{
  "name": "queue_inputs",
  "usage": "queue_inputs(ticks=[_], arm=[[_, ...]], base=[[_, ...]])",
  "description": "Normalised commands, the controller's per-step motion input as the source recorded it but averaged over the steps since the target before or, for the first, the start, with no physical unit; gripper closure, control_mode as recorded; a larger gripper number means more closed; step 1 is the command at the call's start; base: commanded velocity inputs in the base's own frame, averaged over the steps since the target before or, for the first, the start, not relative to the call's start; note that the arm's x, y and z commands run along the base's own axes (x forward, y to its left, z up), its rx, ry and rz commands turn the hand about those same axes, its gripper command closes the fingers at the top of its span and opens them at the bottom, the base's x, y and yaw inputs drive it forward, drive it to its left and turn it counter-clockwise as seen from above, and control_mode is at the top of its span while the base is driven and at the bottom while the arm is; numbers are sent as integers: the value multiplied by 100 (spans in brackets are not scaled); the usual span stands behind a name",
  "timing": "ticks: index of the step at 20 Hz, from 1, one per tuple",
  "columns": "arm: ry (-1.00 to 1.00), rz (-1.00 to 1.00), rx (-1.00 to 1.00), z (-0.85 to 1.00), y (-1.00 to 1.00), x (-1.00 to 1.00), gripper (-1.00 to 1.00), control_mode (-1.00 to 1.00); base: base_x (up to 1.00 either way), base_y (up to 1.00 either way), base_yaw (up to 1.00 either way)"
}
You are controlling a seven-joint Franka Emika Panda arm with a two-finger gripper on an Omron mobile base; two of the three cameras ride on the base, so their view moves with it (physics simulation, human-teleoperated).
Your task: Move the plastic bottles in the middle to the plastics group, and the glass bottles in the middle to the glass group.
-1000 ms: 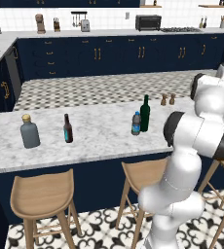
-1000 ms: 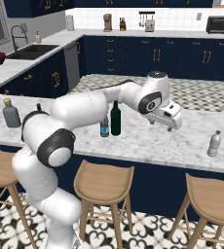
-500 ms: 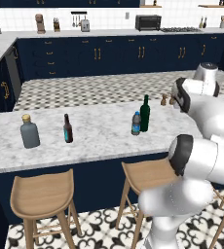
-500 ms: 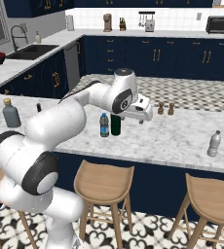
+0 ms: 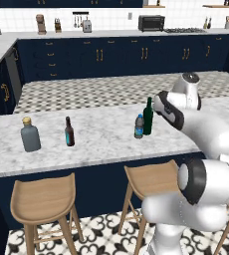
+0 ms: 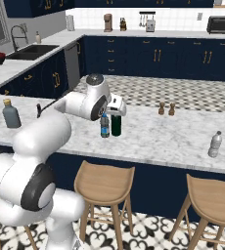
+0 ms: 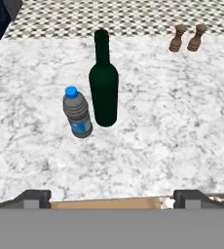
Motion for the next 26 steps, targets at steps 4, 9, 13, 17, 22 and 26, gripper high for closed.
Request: queue_inputs(ticks=[4,9,13,17,22,26], arm=[[-9,3,-2,-5,94,80,-100,-100],[0,-34,-3,0,58,100,-100,-100],[0,-51,4,-18,23,72,-100,-100],[6,-5,17,-2,0,-25,-100,-100],[13,0,13,0,0,-26,-100,-100],[32,0,0,0,0,43,-100,-100]], base=[[0,0,0],[0,0,0],[0,0,0],[0,0,0],[0,0,0],[0,0,0]])
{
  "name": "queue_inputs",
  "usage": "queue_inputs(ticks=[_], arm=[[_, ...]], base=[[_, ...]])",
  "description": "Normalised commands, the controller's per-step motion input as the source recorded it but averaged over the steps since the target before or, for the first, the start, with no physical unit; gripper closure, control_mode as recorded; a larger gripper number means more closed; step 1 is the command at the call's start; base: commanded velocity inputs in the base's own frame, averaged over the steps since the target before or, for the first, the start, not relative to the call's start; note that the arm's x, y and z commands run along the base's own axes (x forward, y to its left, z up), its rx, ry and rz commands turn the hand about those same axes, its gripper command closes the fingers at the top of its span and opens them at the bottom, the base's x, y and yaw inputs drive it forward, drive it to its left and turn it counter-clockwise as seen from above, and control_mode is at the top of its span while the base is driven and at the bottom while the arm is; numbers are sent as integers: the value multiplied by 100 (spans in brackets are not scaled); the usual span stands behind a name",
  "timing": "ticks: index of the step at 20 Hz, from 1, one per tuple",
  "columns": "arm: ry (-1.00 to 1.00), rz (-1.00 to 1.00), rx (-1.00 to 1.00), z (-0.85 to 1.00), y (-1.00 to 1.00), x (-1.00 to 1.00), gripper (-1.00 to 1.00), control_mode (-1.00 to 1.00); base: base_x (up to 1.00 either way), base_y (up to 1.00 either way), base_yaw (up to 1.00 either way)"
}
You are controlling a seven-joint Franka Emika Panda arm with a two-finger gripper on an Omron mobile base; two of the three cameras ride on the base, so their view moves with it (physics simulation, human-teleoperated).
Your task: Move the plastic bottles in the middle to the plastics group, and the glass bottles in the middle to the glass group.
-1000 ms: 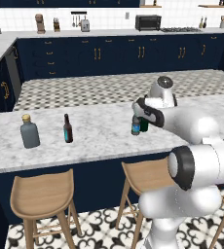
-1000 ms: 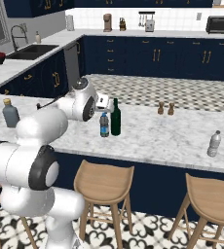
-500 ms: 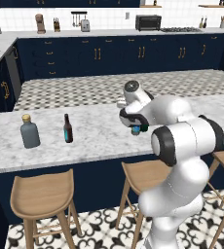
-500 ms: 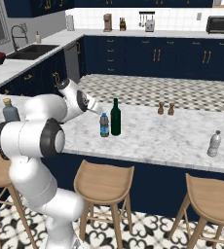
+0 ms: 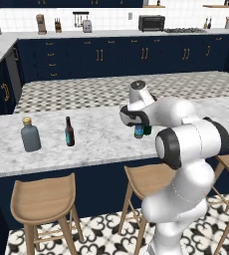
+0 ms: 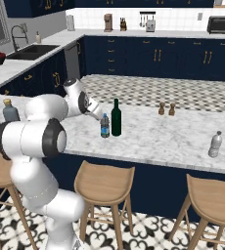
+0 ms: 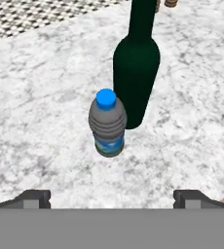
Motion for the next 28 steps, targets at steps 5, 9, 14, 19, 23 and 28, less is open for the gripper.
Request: queue_inputs(ticks=[5,9,14,19,23,28], arm=[[29,0,0,0,0,48,-100,-100],[4,0,0,-14,-1,8,-100,-100],[-2,0,1,-25,0,3,-100,-100],[-9,0,9,-28,-15,7,-100,-100],[-4,0,3,-12,-29,3,-100,-100],[1,0,0,0,-10,9,-100,-100]], base=[[0,0,0],[0,0,0],[0,0,0],[0,0,0],[0,0,0],[0,0,0]])
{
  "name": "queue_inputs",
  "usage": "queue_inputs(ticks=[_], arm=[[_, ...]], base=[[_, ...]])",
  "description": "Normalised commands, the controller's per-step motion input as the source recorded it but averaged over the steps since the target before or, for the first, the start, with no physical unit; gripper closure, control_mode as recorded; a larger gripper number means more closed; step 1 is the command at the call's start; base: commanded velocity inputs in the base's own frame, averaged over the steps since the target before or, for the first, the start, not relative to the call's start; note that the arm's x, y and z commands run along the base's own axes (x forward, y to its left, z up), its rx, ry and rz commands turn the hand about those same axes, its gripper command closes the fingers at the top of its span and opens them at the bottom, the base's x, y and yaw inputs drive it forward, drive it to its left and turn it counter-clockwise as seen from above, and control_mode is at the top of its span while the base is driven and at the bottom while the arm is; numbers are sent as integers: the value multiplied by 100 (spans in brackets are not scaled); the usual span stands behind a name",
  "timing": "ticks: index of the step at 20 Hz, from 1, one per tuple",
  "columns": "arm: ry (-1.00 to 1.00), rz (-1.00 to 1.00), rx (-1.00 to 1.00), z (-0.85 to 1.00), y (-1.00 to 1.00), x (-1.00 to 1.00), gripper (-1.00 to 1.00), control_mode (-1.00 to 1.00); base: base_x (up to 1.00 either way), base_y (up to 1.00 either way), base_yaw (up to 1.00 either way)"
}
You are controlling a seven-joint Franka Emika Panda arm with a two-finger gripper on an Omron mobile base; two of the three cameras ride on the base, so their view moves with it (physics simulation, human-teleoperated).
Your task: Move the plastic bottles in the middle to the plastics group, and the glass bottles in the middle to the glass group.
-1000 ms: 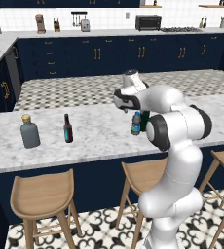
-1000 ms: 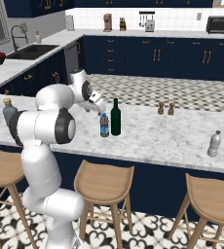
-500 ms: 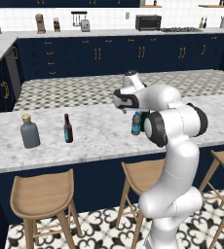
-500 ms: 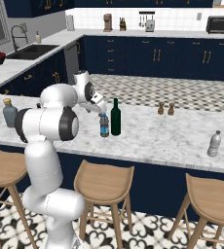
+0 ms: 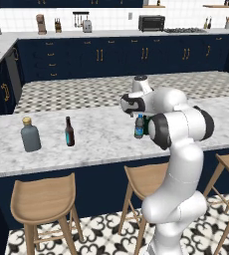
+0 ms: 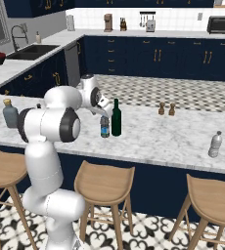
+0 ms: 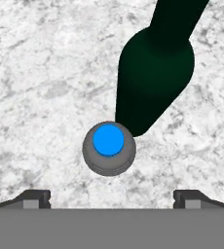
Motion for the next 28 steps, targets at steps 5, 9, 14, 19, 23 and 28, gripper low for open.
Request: queue_inputs(ticks=[5,9,14,19,23,28], arm=[[0,0,0,-17,0,26,-100,-100],[0,0,0,-14,0,8,-100,-100],[0,0,0,-8,-1,0,-100,-100],[0,0,0,-7,-7,1,-100,-100],[0,0,0,-8,-11,0,-100,-100],[0,0,0,-3,-6,6,-100,-100]], base=[[0,0,0],[0,0,0],[0,0,0],[0,0,0],[0,0,0],[0,0,0]])
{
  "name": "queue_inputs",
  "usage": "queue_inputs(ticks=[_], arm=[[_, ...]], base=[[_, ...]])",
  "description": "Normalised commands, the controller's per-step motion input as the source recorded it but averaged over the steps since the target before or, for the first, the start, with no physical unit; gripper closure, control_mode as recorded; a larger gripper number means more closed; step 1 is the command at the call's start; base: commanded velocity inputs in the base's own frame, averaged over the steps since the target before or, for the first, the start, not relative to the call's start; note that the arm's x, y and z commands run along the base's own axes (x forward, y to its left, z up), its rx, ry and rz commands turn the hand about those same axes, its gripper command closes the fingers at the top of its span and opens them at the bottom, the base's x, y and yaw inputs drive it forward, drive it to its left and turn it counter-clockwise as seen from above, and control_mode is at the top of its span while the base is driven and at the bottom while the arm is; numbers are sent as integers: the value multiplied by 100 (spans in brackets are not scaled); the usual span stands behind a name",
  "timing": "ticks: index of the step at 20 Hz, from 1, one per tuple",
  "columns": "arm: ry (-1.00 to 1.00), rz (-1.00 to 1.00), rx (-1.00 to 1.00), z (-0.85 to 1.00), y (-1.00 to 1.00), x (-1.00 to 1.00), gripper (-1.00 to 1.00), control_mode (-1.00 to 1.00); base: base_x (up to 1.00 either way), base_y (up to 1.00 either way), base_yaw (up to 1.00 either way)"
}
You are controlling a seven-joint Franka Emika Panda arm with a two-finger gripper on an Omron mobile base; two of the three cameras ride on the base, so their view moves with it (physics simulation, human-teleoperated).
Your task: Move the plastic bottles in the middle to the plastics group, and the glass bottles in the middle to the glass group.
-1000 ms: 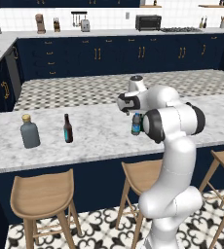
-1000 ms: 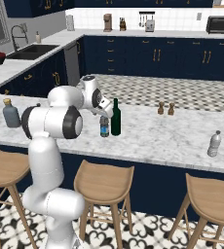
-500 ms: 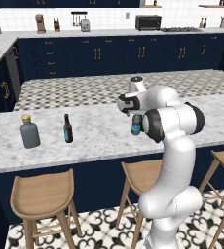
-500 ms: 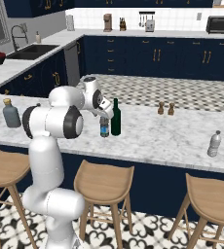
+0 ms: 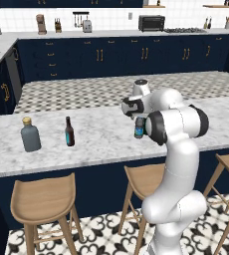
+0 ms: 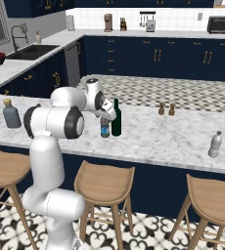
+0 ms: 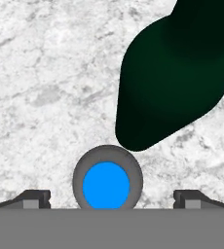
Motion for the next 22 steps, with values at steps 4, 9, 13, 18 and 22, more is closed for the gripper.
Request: queue_inputs(ticks=[4,9,13,18,22], arm=[[0,0,0,-3,0,8,-100,-100],[0,0,0,-6,0,2,-100,-100],[0,0,0,-4,0,0,-100,-100],[0,0,0,0,0,0,100,-100],[0,0,0,0,0,0,100,-100]], base=[[0,0,0],[0,0,0],[0,0,0],[0,0,0],[0,0,0]])
